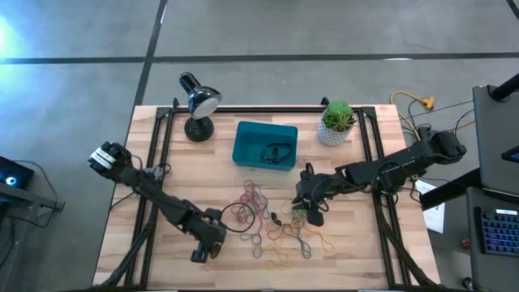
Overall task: Pick and place rubber bands into bin
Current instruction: Put the bottom black rubber band into the blue bin
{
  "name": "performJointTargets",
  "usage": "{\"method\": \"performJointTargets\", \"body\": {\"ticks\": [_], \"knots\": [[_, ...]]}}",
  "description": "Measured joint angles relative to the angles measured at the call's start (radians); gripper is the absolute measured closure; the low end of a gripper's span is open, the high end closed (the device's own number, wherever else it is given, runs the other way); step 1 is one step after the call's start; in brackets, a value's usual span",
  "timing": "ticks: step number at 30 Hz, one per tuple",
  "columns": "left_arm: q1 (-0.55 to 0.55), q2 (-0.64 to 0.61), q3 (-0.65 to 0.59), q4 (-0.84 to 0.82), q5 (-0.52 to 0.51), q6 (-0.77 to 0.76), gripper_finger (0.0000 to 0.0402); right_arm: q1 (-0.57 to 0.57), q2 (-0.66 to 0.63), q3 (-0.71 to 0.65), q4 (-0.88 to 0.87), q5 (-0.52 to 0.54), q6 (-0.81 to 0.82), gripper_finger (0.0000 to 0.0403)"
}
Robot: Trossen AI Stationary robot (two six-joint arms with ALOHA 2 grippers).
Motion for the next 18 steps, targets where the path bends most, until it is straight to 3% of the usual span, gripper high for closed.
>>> {"method": "performJointTargets", "body": {"ticks": [5,11,18], "knots": [[0.001,0.027,0.0,0.002,-0.019,-0.023,0.0306,0.0,0.0,0.0,0.0,0.0,0.01,0.0334],[0.004,0.005,-0.002,-0.013,-0.084,-0.025,0.0392,0.0,0.0,0.0,0.0,0.0,0.024,0.0328],[0.069,-0.101,-0.001,-0.009,-0.217,-0.013,0.04,0.0,0.0,0.0,-0.015,0.0,0.025,0.0334]]}}
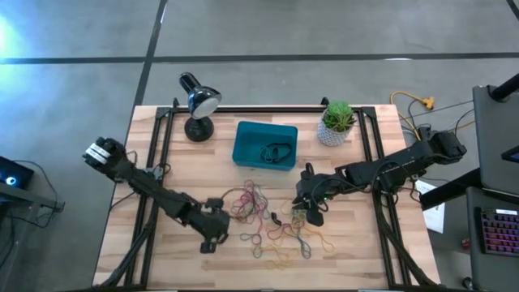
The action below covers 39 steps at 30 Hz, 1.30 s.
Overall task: Pick and place rubber bands into bin
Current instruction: Put the bottom black rubber band into the blue bin
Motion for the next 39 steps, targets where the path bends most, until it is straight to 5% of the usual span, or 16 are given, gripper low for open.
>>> {"method": "performJointTargets", "body": {"ticks": [13,24,33,39], "knots": [[0.362,-0.227,0.01,0.135,-0.399,0.272,0.0401,0.0,0.0,-0.001,-0.031,0.0,-0.026,0.0339],[0.637,-0.03,0.058,0.409,-0.362,0.357,0.0402,0.0,0.0,-0.002,-0.03,0.003,-0.026,0.0341],[0.678,0.218,0.211,0.352,-0.331,0.331,0.0399,0.0,0.0,-0.002,-0.027,0.033,0.04,0.0342],[0.677,0.265,0.309,0.335,-0.255,0.433,0.0348,0.0,0.0,-0.002,-0.024,0.049,0.103,0.0343]]}}
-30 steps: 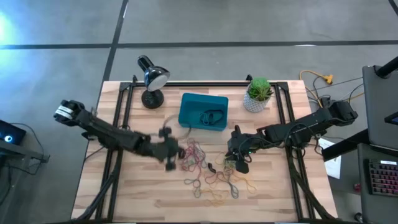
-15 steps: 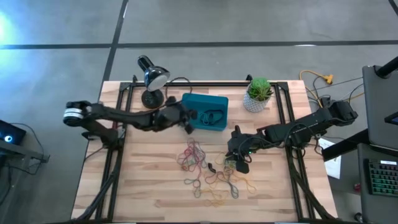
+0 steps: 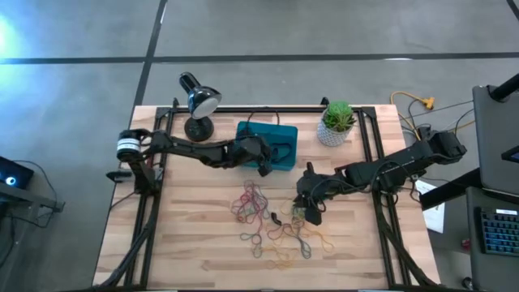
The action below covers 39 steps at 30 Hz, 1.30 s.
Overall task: Pick and place rubber bands into bin
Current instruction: Put the bottom black rubber band into the blue bin, then put the black rubber band into the blue bin
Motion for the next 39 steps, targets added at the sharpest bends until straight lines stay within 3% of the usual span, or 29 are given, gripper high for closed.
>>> {"method": "performJointTargets", "body": {"ticks": [9,13,19,22,26,35,39], "knots": [[0.009,-0.027,0.015,-0.052,-0.01,0.0,0.0279,0.0,0.0,0.0,0.01,0.004,0.049,0.0341],[0.01,-0.026,0.049,-0.198,0.012,-0.001,0.0268,0.0,0.0,0.0,0.027,0.004,0.055,0.0344],[-0.007,-0.048,0.059,-0.234,0.048,0.0,0.0267,0.0,0.0,0.0,0.061,0.004,0.055,0.0342],[-0.021,-0.101,0.056,-0.238,0.117,0.001,0.0267,0.0,0.0,0.0,0.088,0.004,0.051,0.0344],[-0.045,-0.193,0.022,-0.266,0.288,0.057,0.0267,0.0,0.024,0.0,0.133,0.002,0.023,0.0342],[-0.092,-0.421,-0.156,-0.305,0.316,0.135,0.0267,0.013,0.277,0.03,0.406,-0.109,0.015,0.0333],[-0.092,-0.507,-0.238,-0.298,0.308,0.131,0.0267,0.038,0.388,0.096,0.341,-0.032,0.102,0.0326]]}}
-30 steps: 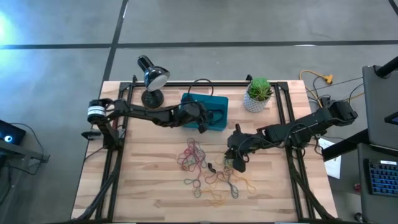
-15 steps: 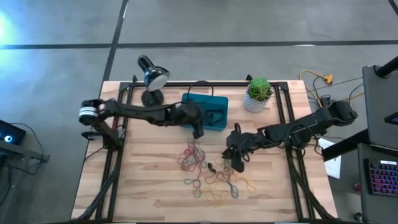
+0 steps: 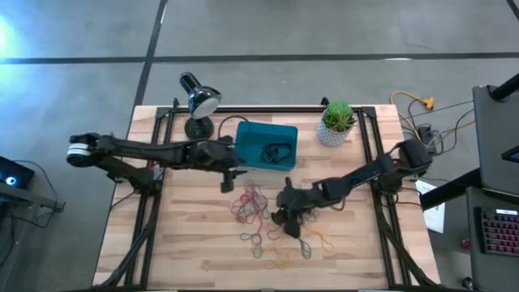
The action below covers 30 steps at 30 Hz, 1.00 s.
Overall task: Pick and place rubber bands into bin
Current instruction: Put the black rubber band into the blue bin
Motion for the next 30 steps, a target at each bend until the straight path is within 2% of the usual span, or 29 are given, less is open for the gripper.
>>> {"method": "performJointTargets", "body": {"ticks": [3,6,13,15,21,30], "knots": [[0.0,-0.061,-0.058,0.013,0.0,0.0,0.0267,0.015,0.054,0.054,-0.022,0.079,0.052,0.0315],[0.0,-0.114,-0.101,0.033,0.0,0.0,0.0267,0.025,0.086,0.123,-0.068,0.089,0.065,0.0298],[0.0,-0.182,-0.165,0.08,0.001,-0.001,0.0267,0.026,0.147,0.297,-0.419,0.144,0.122,0.0247],[0.0,-0.203,-0.187,0.067,0.001,-0.01,0.0267,0.026,0.159,0.334,-0.435,0.149,0.125,0.0231],[0.0,-0.217,-0.194,0.093,0.003,-0.026,0.0267,0.028,0.16,0.364,-0.515,0.142,0.136,0.0197],[0.0,-0.213,-0.195,0.1,0.004,-0.026,0.0267,0.042,0.168,0.36,-0.549,0.138,0.189,0.0175]]}}
